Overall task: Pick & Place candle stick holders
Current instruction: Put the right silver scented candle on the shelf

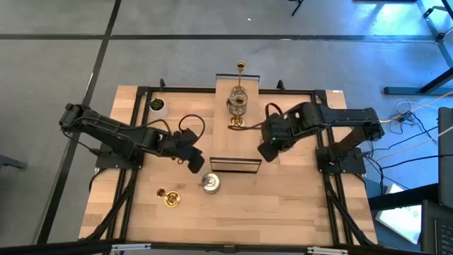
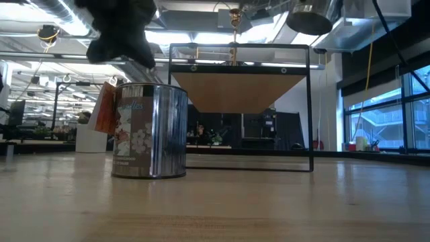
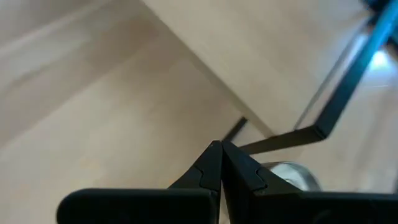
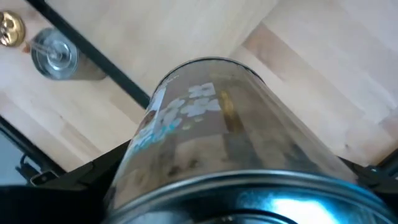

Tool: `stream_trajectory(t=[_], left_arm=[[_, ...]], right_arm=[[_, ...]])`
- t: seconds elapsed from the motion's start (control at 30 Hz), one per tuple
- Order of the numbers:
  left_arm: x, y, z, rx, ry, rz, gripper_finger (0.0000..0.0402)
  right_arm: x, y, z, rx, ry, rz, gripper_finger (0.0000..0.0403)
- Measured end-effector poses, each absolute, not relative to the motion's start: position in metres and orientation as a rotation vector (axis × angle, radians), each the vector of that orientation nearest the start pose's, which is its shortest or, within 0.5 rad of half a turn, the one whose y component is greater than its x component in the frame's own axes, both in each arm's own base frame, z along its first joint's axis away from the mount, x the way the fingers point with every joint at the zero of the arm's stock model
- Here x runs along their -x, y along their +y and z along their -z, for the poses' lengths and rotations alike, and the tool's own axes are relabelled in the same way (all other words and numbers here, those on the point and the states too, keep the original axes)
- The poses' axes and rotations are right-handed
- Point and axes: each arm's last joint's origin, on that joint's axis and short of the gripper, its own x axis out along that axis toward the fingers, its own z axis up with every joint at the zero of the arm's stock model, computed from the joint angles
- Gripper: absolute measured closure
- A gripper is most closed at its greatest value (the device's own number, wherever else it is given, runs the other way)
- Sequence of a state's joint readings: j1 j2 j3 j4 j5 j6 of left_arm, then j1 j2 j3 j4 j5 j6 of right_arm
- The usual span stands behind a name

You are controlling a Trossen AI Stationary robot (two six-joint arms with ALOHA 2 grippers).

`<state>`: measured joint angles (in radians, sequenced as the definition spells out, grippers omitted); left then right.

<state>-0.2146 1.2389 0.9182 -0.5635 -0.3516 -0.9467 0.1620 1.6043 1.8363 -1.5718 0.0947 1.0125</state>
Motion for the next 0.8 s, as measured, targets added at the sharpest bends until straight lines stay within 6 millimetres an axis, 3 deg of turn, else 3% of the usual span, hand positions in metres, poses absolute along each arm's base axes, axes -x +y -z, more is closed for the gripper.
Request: stream_trajectory(t=[0.27,0.53,0.8], left_arm=[[-0.239,-0.031,-0.232,0.733,0.600,-0.427,0.0400],[-0.250,-0.019,-0.237,0.742,0.542,-0.354,0.0400],[-0.251,-0.010,-0.228,0.766,0.590,-0.407,0.0400]], right_arm=[[-0.273,0.038,-0.389,-0.675,1.200,0.626,0.0050],[-0.273,0.037,-0.389,-0.667,1.187,0.634,0.0050],[-0.274,0.037,-0.389,-0.667,1.178,0.633,0.0050]])
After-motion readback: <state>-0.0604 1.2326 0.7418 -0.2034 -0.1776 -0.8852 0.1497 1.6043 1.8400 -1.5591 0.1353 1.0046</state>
